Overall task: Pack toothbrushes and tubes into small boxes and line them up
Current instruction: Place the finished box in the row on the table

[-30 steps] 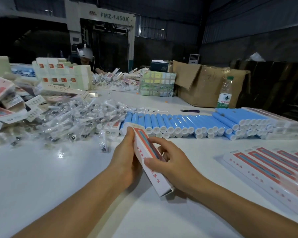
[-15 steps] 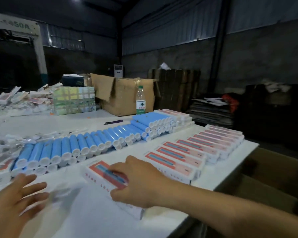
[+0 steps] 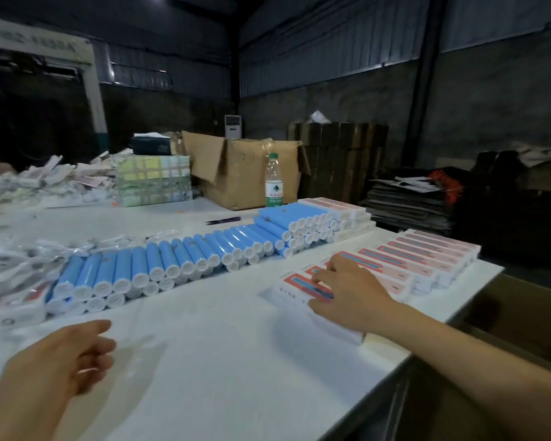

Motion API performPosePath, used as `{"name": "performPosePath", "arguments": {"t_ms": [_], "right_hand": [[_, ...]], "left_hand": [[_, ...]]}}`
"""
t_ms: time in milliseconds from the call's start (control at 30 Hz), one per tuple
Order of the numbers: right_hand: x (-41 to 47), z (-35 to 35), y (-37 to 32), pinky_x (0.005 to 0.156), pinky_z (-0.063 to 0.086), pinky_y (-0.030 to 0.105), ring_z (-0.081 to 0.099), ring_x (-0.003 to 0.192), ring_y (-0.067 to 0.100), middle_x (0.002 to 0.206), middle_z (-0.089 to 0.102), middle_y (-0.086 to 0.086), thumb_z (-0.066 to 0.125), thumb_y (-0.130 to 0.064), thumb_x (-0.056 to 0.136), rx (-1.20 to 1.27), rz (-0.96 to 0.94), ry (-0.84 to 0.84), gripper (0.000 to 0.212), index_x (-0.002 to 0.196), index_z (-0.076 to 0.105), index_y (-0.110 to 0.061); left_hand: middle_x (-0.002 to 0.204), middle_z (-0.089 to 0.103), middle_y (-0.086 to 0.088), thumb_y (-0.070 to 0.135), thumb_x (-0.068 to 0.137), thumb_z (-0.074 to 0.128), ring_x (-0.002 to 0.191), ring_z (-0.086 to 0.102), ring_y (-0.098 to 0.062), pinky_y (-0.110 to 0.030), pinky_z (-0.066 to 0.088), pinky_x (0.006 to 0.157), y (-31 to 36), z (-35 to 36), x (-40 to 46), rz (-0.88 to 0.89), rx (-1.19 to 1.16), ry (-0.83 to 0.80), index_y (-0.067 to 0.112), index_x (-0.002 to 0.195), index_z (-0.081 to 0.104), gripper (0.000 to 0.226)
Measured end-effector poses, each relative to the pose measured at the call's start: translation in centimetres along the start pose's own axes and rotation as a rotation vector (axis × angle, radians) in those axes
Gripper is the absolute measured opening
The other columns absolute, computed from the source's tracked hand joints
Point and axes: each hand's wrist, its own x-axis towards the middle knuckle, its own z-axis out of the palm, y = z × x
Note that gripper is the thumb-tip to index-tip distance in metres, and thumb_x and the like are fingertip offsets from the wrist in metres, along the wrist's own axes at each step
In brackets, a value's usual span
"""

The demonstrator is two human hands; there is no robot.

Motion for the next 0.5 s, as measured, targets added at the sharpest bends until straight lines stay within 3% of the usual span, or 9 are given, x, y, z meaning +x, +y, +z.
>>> {"name": "performPosePath", "arguments": {"t_ms": [67, 133, 233, 367, 500], "right_hand": [[0.2, -0.4, -2.0, 0.079, 0.036, 0.027, 0.046, 0.104, 0.015, 0.107, 0.044, -0.007, 0.051, -0.048, 0.09, 0.071, -0.066, 0.126, 0.037, 0.121, 0.056, -0.03], [0.7, -0.5, -5.3, 0.075, 0.034, 0.025, 0.044, 0.091, 0.008, 0.095, 0.043, -0.014, 0.051, -0.044, 0.09, 0.2, -0.176, 0.188, 0.025, 0.11, 0.06, -0.032], [2.1, 0.5, -10.8, 0.072, 0.038, 0.026, 0.045, 0.081, 0.007, 0.088, 0.052, -0.014, 0.05, -0.037, 0.091, 0.276, -0.315, 0.136, 0.018, 0.099, 0.064, -0.029], [4.1, 2.9, -17.2, 0.076, 0.045, 0.028, 0.054, 0.085, 0.012, 0.09, 0.061, -0.008, 0.05, -0.026, 0.092, 0.297, -0.393, 0.033, 0.017, 0.093, 0.067, -0.023], [4.1, 5.8, -19.4, 0.071, 0.042, 0.025, 0.052, 0.081, 0.012, 0.087, 0.056, -0.006, 0.05, -0.027, 0.093, 0.267, -0.441, -0.017, 0.017, 0.086, 0.066, -0.025]], "left_hand": [[0.055, 0.063, -0.007, 0.008, 0.092, 0.055, 0.041, 0.053, -0.016, -0.022, 0.042, 0.045, 0.5, 0.5, -1.8, 0.102, 0.1, 0.011, 0.007, 0.08, 0.07, 0.02], [0.056, 0.063, -0.004, 0.008, 0.09, 0.057, 0.047, 0.052, -0.015, -0.027, 0.041, 0.052, 0.4, 1.3, -3.3, 0.257, 0.219, -0.043, 0.013, 0.067, 0.073, 0.028], [0.055, 0.06, 0.001, 0.011, 0.09, 0.056, 0.048, 0.05, -0.008, -0.026, 0.041, 0.055, 0.3, 1.3, -4.0, 0.324, 0.329, -0.135, 0.02, 0.063, 0.07, 0.032], [0.054, 0.059, 0.006, 0.011, 0.088, 0.057, 0.048, 0.048, -0.009, -0.024, 0.04, 0.056, 0.0, 0.7, -3.7, 0.311, 0.359, -0.113, 0.021, 0.058, 0.067, 0.033], [0.053, 0.059, 0.011, 0.015, 0.085, 0.056, 0.048, 0.048, -0.005, -0.026, 0.042, 0.06, -0.2, 0.5, -3.7, 0.303, 0.363, -0.145, 0.032, 0.054, 0.065, 0.036]]}}
